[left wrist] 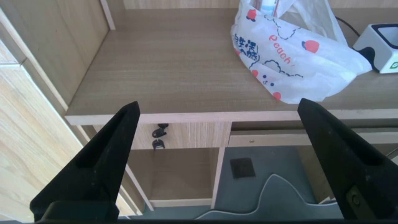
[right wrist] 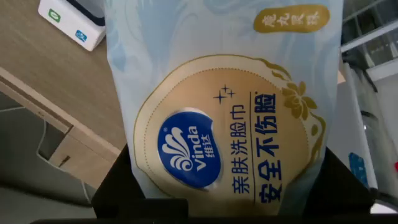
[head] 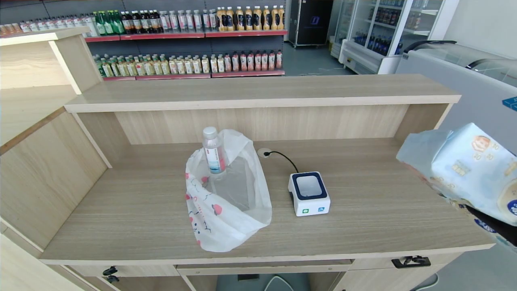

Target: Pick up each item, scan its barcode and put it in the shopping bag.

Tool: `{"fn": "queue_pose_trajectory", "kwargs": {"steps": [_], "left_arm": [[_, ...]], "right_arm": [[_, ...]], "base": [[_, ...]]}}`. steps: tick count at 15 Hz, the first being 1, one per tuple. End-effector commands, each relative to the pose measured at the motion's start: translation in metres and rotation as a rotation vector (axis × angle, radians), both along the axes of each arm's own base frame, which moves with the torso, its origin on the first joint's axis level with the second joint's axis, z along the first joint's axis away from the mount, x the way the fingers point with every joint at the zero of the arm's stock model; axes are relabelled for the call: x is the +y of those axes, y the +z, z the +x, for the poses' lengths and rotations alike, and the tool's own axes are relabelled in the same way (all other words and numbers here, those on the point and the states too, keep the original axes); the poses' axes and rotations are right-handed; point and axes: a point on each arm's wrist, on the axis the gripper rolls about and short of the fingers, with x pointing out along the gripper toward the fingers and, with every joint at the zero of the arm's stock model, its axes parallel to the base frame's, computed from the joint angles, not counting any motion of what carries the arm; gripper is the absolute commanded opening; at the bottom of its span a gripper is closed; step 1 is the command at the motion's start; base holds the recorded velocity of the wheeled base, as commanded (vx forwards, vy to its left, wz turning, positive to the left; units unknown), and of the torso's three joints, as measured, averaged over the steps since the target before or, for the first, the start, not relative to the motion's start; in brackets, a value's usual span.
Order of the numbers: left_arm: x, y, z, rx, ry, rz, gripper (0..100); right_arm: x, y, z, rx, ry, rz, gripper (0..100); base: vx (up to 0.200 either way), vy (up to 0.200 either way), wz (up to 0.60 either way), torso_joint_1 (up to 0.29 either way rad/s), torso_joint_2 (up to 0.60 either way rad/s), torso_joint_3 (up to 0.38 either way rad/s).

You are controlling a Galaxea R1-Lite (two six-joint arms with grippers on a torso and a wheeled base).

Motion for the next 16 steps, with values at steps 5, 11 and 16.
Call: {"fn": "queue_pose_trajectory", "kwargs": {"steps": [5, 11, 16], "left_arm": [[0.0, 0.0, 0.0, 0.001, -0.001, 0.0, 100], [0.0, 0.0, 0.0, 0.001, -0.001, 0.0, 100], [0.0, 0.0, 0.0, 0.001, 0.001, 0.0, 100]], "right_arm": [[0.005, 0.001, -0.005, 0.07, -0.018, 0.253, 0], [0.024, 0.012, 0.017, 0.504, 0.162, 1.086, 0], [0.004, 0.016, 0.072, 0.621, -0.003, 1.396, 0]], "base": [[0.0, 0.0, 0.48, 0.003, 0.0, 0.003], [0.0, 0.0, 0.1, 0.001, 0.0, 0.0], [0.0, 0.0, 0.0, 0.0, 0.0, 0.0]]}}
